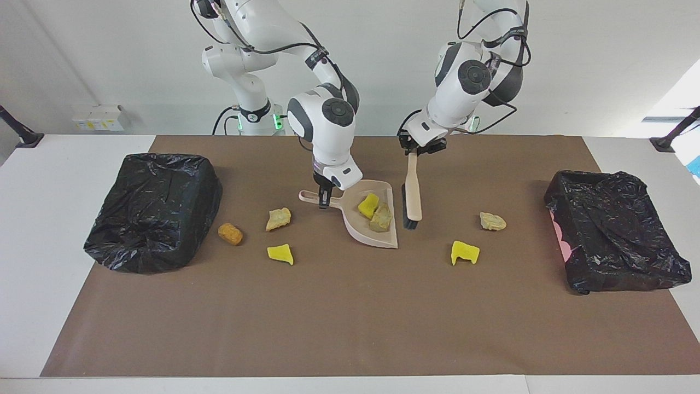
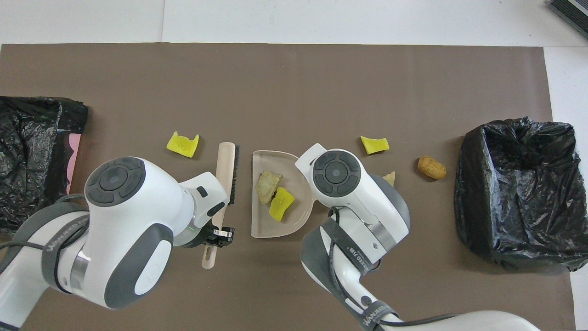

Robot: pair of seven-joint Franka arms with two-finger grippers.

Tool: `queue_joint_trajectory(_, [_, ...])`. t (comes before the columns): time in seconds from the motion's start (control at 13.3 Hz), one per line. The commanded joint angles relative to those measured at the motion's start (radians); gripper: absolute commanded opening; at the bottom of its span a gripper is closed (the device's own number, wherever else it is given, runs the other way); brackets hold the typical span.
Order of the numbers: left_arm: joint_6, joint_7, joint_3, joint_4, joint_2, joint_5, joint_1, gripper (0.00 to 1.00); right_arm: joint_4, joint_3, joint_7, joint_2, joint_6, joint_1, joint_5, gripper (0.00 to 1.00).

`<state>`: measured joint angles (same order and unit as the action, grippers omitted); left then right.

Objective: Sweep and dump trash in bin
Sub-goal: 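Sweep debris into the dustpan with the brush in the left gripper, then sweep the paper and sponge bits toward the dustpan with the left gripper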

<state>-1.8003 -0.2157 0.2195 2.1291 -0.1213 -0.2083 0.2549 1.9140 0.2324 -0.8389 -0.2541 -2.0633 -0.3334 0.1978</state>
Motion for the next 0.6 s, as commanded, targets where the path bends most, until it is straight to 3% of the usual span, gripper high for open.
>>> queue_joint_trajectory(0.0, [0.029,-0.004,-0.06,-0.003,-0.012,0.087,-0.006,0.0,-0.012,0.007,0.027,-0.005,-0.015,0.002,-0.017,0.0])
queue_joint_trajectory(0.38, [0.027,-0.004,-0.267,0.017,-0.014,0.193,-0.008,0.0,-0.01,0.007,0.027,-0.005,-0.014,0.002,-0.017,0.0])
queue_joint_trajectory(0.53, [0.015,-0.008,-0.293,0.063,-0.012,0.254,-0.023,0.0,-0.009,0.007,0.027,-0.004,-0.014,0.002,-0.018,0.0])
